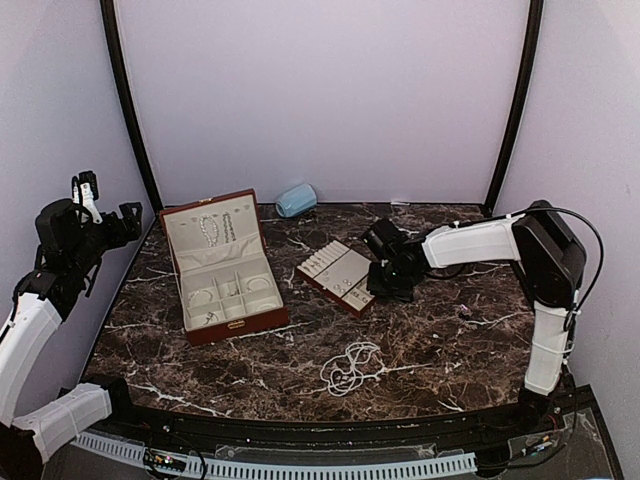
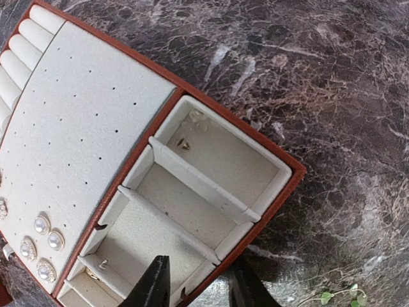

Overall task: Organize the mixed jewelry
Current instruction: Adjust the compartment layer at the center of the board.

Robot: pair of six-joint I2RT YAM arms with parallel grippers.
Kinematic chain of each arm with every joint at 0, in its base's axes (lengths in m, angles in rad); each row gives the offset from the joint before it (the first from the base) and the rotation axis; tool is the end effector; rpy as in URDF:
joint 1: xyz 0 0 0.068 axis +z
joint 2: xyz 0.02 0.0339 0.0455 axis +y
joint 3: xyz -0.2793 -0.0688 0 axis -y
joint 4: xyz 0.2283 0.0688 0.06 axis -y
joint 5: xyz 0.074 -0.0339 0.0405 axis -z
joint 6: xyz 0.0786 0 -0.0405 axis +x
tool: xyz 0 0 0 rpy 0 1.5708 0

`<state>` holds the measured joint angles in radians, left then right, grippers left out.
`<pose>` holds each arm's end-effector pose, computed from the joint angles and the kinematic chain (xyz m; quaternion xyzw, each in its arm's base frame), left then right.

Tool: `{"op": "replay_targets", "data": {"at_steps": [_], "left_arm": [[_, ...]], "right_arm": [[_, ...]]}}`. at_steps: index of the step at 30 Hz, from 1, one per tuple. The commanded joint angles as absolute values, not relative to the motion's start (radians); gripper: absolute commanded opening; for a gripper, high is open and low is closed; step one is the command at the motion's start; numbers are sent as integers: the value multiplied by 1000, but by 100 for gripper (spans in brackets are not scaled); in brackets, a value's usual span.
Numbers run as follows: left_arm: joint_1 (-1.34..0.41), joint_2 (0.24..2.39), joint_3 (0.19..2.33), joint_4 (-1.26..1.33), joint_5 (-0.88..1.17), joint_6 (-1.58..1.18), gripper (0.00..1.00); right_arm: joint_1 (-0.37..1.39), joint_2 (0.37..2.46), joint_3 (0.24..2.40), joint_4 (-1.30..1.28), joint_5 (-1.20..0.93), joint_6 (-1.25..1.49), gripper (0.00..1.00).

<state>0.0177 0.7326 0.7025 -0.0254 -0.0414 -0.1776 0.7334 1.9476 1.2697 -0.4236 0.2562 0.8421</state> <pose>0.1946 0.0067 0.3449 -0.0850 0.7215 -0.0399 0.6861 0.3150 0.2570 0.1429 0.0821 0.9616 0.0758 0.2507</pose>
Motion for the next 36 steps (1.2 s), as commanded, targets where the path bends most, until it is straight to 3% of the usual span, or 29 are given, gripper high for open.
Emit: {"op": "replay_targets", "data": {"at_steps": [1,7,17,36], "left_arm": [[23,729,719,-26,-31,-183,98],[23,725,719,-26,-35,-181,98],[23,719,718,-26,-37,-180,98],[22,727,717,-24,-36,-182,98]], "right_arm": [[740,1959,1287,-423,285,833,29],[739,1960,1289,-428,326,797,19],[728,1957,1278,-425,371,725,13],[701,1872,1162,-230,267,185,11]]}}
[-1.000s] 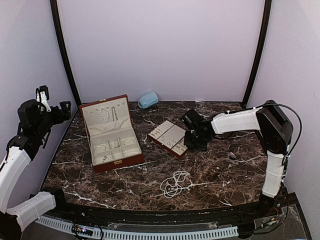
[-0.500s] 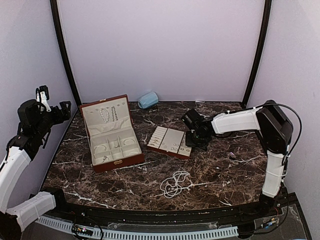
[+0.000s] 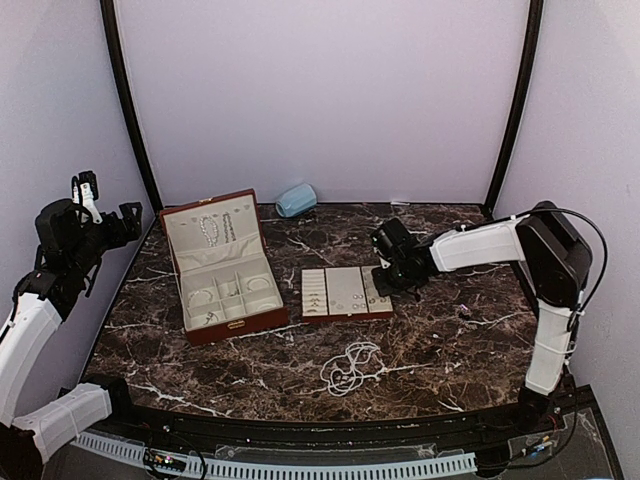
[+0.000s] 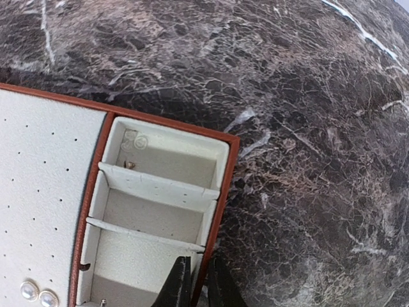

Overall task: Organize the mixed jewelry
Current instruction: Adjust the compartment layer at the center of the board, then pick up the earring from the center of the board.

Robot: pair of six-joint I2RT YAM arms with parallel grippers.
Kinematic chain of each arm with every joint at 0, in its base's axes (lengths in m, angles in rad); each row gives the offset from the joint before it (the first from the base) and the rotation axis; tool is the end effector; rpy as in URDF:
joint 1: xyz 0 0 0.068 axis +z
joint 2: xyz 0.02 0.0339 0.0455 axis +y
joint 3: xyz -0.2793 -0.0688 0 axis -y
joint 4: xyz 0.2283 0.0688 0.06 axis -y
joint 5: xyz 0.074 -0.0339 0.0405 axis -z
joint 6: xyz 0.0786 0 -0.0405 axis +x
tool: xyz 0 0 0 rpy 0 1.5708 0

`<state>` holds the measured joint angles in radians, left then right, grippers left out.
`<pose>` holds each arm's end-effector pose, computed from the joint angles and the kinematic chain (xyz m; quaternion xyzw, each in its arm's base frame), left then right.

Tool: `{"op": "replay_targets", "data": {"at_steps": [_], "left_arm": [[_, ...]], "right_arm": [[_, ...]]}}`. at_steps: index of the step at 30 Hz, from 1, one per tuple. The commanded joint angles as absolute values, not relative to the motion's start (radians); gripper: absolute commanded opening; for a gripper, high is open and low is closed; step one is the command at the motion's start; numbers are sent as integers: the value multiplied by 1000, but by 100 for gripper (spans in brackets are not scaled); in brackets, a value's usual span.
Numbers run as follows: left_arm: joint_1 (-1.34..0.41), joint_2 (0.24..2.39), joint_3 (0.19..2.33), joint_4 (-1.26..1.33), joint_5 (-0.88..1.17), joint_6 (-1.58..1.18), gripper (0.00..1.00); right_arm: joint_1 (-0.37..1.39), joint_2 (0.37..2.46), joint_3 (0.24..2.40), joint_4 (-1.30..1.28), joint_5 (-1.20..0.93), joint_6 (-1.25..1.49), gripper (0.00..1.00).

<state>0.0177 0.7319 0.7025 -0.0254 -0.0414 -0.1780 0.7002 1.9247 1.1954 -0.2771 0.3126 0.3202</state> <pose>0.1944 0.0067 0.3451 -0.0851 0.7212 -0.0400 0.6863 0.3265 0.2435 0.1424 -0.1366 0.9399 0.0039 0.3131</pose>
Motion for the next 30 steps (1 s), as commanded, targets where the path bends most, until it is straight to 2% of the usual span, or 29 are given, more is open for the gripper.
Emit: {"op": "replay_targets", "data": {"at_steps": [1,8,12,14,18,23,30], "left_arm": [[22,727,716,-24,-36,-182,98],[22,730,716,-23,-35,-183,98],[23,729,715,-23,-38,-182,98],[22,727,715,-23,-41,-181,98],[22,721,712,-22,-40,-182,98],[22,709,705,-14,-45,-183,98],[21,716,702,-9,-42,-185,98]], "right_arm": [[701,1866,1155,-222,257,170,11],[701,1844,1156,-195,172,126,14],[701,1820,1170,-205,181,163,27],[701,1800,1186,-236,196,183,38],[700,1736,1196,-331,241,235,46],[700,1618,1152,-523,314,361,46],[704,1486,1010,-733,308,612,40]]}}
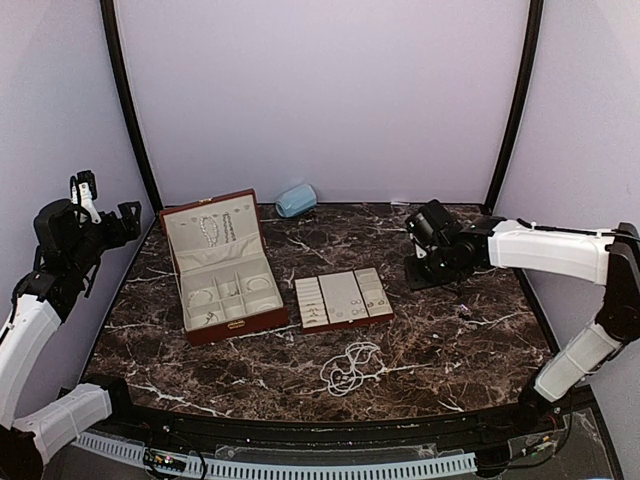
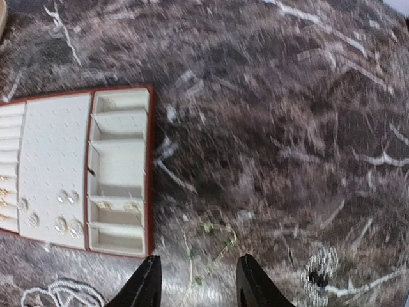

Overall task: Organize the mixed jewelry
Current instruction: Pick up the earring from the center of the board.

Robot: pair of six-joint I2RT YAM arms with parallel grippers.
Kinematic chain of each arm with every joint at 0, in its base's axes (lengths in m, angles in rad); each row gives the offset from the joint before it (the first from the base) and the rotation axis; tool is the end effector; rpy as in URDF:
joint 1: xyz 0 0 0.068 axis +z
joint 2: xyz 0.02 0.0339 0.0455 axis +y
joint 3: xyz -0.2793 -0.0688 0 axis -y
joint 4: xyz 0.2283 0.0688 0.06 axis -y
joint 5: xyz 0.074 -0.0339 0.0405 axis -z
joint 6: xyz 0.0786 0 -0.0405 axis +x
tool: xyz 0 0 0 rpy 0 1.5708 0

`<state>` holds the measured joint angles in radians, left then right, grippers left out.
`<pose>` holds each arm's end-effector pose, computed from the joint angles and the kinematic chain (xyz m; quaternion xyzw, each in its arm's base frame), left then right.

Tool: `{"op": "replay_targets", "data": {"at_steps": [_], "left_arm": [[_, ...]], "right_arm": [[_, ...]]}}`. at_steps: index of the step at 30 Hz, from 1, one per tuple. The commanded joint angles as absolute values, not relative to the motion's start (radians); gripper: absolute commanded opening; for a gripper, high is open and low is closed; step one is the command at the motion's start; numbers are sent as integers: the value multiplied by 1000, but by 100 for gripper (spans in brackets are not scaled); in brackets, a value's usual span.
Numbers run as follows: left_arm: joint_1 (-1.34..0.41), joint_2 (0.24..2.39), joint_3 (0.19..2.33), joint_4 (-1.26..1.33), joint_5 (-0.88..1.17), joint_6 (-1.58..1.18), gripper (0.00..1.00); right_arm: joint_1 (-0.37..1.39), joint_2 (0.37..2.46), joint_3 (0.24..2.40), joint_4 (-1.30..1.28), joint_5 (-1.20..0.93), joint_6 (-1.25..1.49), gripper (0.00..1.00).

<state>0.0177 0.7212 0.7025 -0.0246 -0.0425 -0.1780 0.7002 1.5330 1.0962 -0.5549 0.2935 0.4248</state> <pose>0.1919 0.0067 0.3470 -0.0852 0.7172 -0.0401 0.6905 0.2619 0.1910 0.2255 -0.0888 0.9448 0.0321 0.3137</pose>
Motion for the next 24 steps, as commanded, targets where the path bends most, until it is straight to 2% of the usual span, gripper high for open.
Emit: {"op": "replay_targets", "data": {"at_steps": [1,9,24], "left_arm": [[21,719,703,-10,-41,-185,98],[21,726,702,-10,-37,-188,98],[22,715,701,-13,-44,-186,98]], "right_arm": [[707,1467,984,-744,301,647,40],[713,1426,821,-736,281,773,34],[715,1514,816,-641,267,757,18]]}}
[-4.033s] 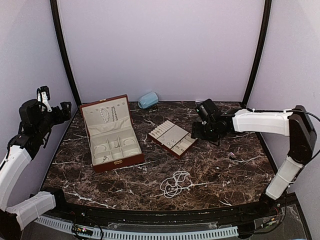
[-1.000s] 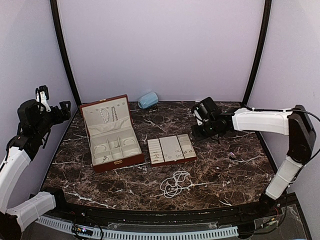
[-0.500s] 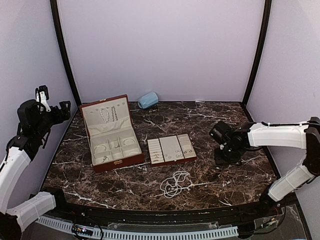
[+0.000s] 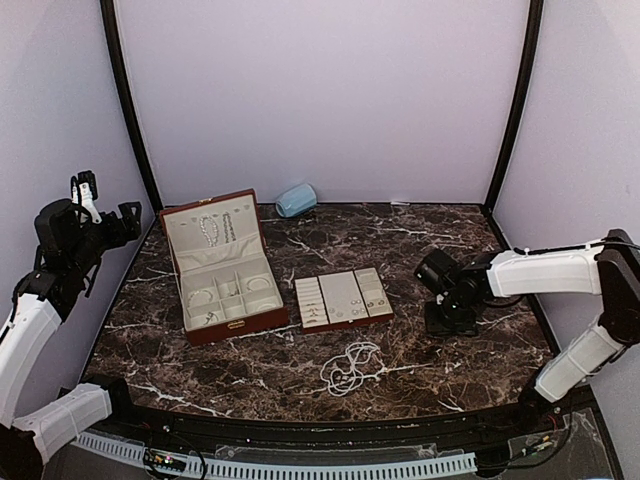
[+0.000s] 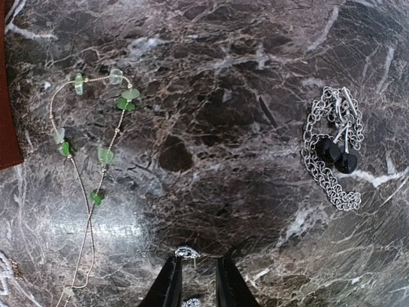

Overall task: Organize the mixed jewelry
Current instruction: Pick up the earring from the center of the board.

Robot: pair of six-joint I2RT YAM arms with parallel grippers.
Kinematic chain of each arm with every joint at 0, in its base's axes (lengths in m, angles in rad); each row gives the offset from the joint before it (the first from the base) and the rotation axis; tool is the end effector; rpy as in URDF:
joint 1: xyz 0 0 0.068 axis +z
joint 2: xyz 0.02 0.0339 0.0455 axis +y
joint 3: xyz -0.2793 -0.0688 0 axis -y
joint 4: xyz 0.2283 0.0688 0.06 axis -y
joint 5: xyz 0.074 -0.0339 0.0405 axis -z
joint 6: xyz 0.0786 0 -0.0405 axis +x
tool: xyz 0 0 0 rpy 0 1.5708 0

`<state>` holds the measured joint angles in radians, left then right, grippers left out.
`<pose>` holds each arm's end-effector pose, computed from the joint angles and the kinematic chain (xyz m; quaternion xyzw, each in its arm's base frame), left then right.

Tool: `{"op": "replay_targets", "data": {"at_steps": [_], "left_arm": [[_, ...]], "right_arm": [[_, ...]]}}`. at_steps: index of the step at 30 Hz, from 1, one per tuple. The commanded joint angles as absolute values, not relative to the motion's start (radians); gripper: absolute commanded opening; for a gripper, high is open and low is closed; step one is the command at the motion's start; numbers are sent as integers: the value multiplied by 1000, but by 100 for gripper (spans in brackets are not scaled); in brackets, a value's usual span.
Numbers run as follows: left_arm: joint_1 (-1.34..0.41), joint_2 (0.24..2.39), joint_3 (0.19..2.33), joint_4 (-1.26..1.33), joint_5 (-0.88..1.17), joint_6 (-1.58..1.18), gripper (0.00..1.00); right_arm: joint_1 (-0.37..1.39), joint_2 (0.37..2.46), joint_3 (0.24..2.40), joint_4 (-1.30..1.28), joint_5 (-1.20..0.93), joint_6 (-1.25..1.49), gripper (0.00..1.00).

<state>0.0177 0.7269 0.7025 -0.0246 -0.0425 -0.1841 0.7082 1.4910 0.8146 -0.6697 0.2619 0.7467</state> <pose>0.1932 0.0068 0.3461 -0.0875 0.7189 -0.0420 0.6883 0.2006 0.1450 0.1496 0.0336 0.9847 -0.0230 0.1693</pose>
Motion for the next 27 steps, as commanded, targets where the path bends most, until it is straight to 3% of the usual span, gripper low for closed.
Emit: {"op": "replay_targets", "data": {"at_steps": [1,20,27], "left_arm": [[21,715,701,-13,-45,-186,98],[22,713,702,-14,-48,-184,98],[22,713,702,-13,-44,-183,98]], "right_arm": [[715,1518,816,-641,268,758,17],[715,1535,797,-633,272,770,0],[715,1517,806,-644,275,773,0]]}}
